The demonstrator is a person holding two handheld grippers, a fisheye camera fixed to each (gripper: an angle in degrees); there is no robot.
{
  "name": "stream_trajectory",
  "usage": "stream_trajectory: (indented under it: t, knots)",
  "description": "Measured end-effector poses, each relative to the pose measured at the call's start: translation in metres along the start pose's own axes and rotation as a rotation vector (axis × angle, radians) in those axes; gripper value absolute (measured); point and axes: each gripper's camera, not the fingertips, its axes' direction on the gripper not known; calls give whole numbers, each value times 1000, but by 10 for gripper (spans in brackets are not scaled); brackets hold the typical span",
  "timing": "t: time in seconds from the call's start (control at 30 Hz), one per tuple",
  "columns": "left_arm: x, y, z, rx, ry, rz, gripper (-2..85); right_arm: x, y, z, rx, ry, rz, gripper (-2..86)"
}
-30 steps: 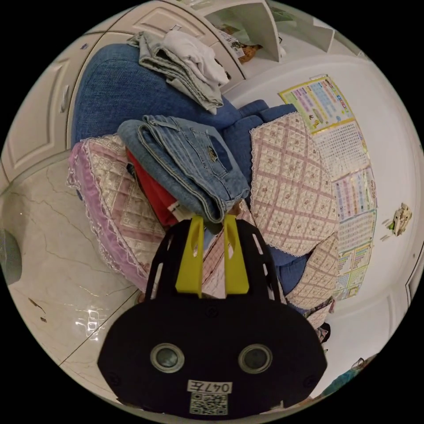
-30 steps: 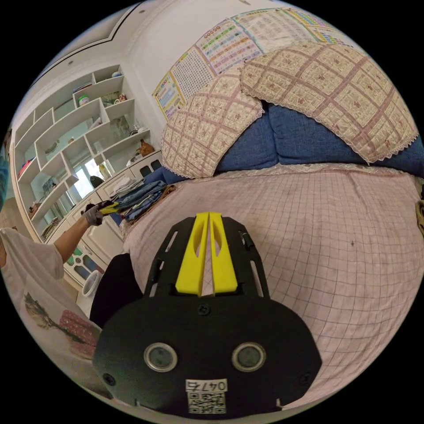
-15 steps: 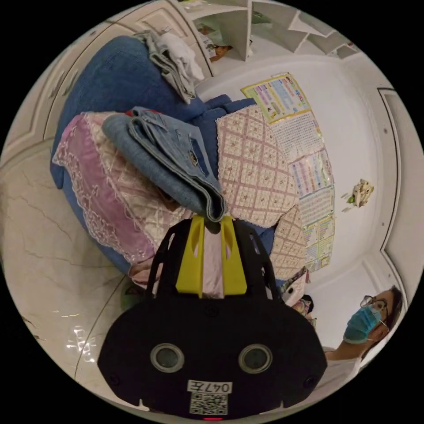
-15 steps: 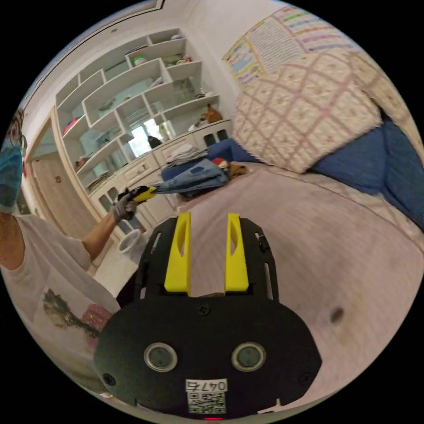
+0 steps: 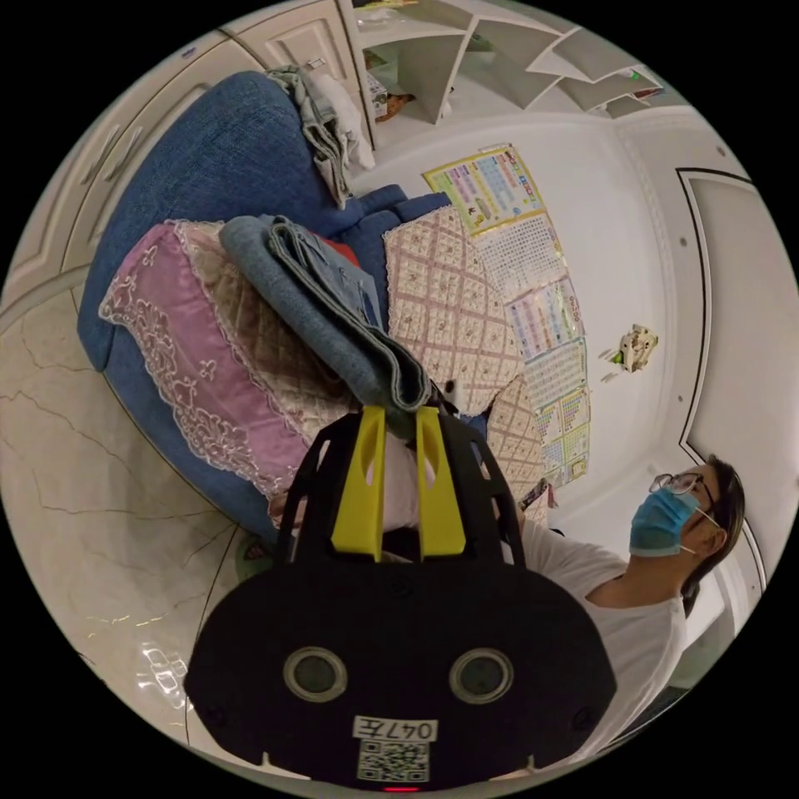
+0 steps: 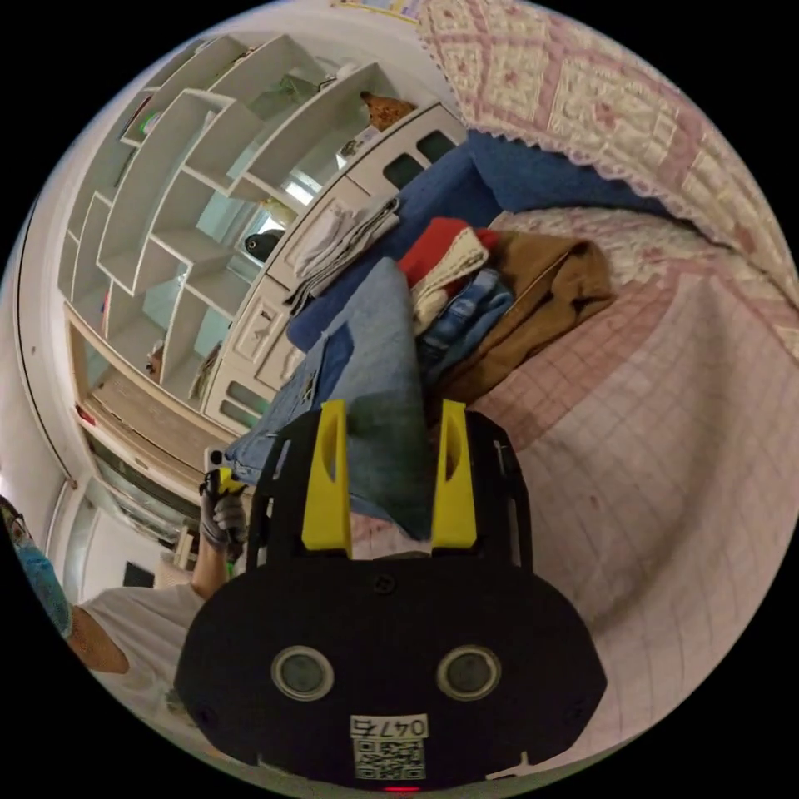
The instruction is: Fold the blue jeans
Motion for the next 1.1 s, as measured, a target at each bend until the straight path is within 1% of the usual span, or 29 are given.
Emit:
stream_trajectory:
  t: [0.03,0.07,0.1,0.2,0.23,0.27,0.3,0.33,0.4,0.43,0.5,0.53,0.6,0.63,0.67,0.7,0.73,0.77,0.8,0.87,0.93,0.97,1.0,1.03,1.07,1.1]
  knots:
    - [3,1,2,-2,2,5,57,-4,-2,19,-34,-40,-4,61]
    - [11,4,5,-4,2,19,56,-12,-4,32,-65,-33,-17,28]
    - [22,6,8,3,-2,33,56,-19,-3,35,-68,-7,-40,23]
    - [61,10,12,28,8,115,56,-82,1,30,-83,195,-211,3]
    - [69,11,13,39,25,131,55,-121,10,21,-63,294,-325,1]
    - [87,15,13,69,82,148,55,-162,25,9,-37,384,-430,0]
    - [105,21,14,102,167,158,54,-182,35,1,-18,422,-476,0]
    - [116,24,16,116,215,162,52,-217,61,-18,30,481,-548,-1]
    - [163,42,29,131,412,186,45,-258,106,-53,105,502,-600,-1]
    - [177,46,35,119,451,197,43,-275,137,-78,150,472,-582,-1]
    - [242,66,68,34,511,280,29,-291,181,-113,194,445,-529,-1]
    - [259,71,79,6,509,299,27,-299,207,-134,222,465,-490,-1]
    - [318,88,134,-99,481,335,22,-309,240,-163,271,529,-433,-2]
    - [329,91,151,-125,489,327,20,-315,257,-181,304,582,-401,-2]
    - [347,97,187,-180,529,303,16,-323,271,-199,353,647,-394,-2]
    - [363,101,224,-234,580,265,15,-328,277,-208,380,683,-396,-2]
    - [373,103,242,-252,598,258,14,-339,289,-225,436,764,-418,-2]
    - [397,105,275,-282,627,276,14,-350,299,-240,490,864,-458,-1]
    - [426,106,306,-318,652,331,16,-355,304,-246,514,917,-480,-1]
    - [468,110,349,-377,685,395,23,-363,322,-264,570,1092,-562,3]
    - [499,119,389,-443,656,402,32,-355,331,-276,557,1154,-549,10]
    - [512,129,414,-513,574,384,40,-343,337,-284,520,1146,-488,17]
    - [522,144,434,-563,431,378,50,-335,339,-287,494,1132,-449,23]
    - [527,152,441,-580,347,399,55,-316,345,-292,427,1094,-332,36]
    - [538,170,449,-604,149,452,65,-296,350,-292,307,1066,-190,64]
    - [549,187,449,-604,17,491,71,-289,354,-292,253,1059,-125,78]
